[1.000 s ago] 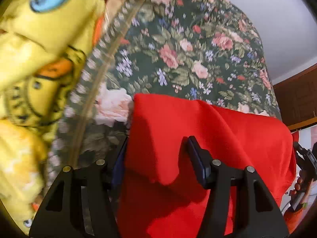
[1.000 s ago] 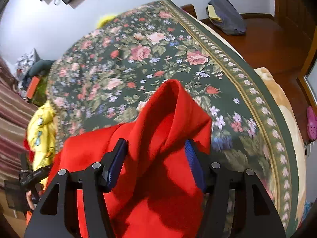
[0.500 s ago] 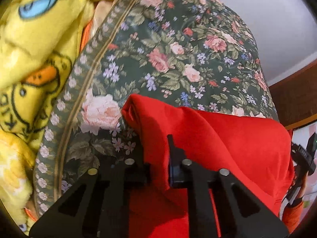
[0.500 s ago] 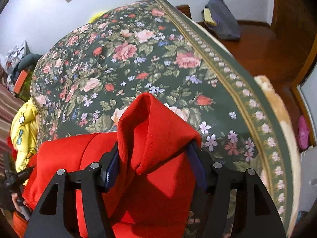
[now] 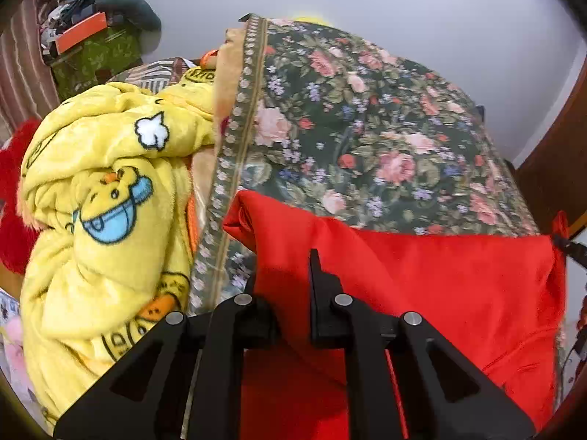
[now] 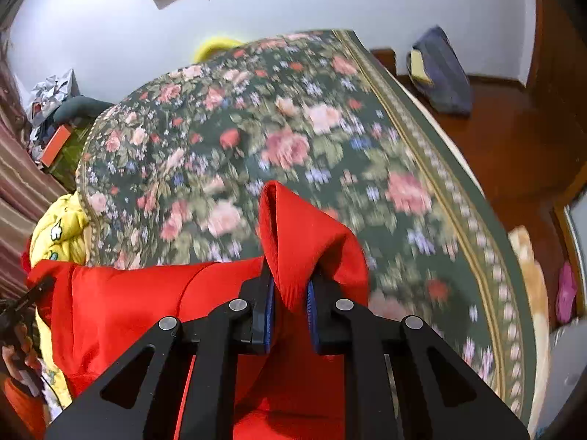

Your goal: Fold large clothes

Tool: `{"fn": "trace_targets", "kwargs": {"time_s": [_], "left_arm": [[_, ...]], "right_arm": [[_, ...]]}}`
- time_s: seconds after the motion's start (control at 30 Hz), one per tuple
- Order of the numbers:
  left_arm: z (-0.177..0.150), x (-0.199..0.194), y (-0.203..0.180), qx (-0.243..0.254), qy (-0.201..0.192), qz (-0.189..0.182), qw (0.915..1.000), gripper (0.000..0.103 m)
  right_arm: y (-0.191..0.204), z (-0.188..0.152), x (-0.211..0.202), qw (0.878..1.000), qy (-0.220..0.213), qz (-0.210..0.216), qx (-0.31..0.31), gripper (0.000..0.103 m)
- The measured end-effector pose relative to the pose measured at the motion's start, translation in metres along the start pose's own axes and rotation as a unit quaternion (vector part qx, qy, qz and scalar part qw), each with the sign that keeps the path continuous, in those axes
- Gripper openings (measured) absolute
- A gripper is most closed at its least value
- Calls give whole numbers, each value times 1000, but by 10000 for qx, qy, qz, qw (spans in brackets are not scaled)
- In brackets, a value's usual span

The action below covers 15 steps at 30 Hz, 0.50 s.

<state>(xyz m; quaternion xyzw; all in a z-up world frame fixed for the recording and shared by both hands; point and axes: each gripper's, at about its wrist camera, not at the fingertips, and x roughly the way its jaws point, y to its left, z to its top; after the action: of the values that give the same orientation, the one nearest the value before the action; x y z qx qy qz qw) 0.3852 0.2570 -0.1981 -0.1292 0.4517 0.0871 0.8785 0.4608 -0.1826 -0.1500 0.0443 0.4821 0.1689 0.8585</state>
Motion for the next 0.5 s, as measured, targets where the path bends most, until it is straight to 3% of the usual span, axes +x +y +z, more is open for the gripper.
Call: {"fn": "trace_targets", "kwargs": {"time_s": [0.2,0.37,0.5], "left_arm": [[-14,52,7,-117,581,143,9981,14],[-39,85,3,54,1063,394,9935,19],[-46,79,-1,200,1124,489,9923,29]], "right_arm": [[5,-3,29,9994,154,-256,-195,14],[-4,-15,31,9990,197,-332,-209,22],[-12,-17,18,9989,239,-392,56,45]]}}
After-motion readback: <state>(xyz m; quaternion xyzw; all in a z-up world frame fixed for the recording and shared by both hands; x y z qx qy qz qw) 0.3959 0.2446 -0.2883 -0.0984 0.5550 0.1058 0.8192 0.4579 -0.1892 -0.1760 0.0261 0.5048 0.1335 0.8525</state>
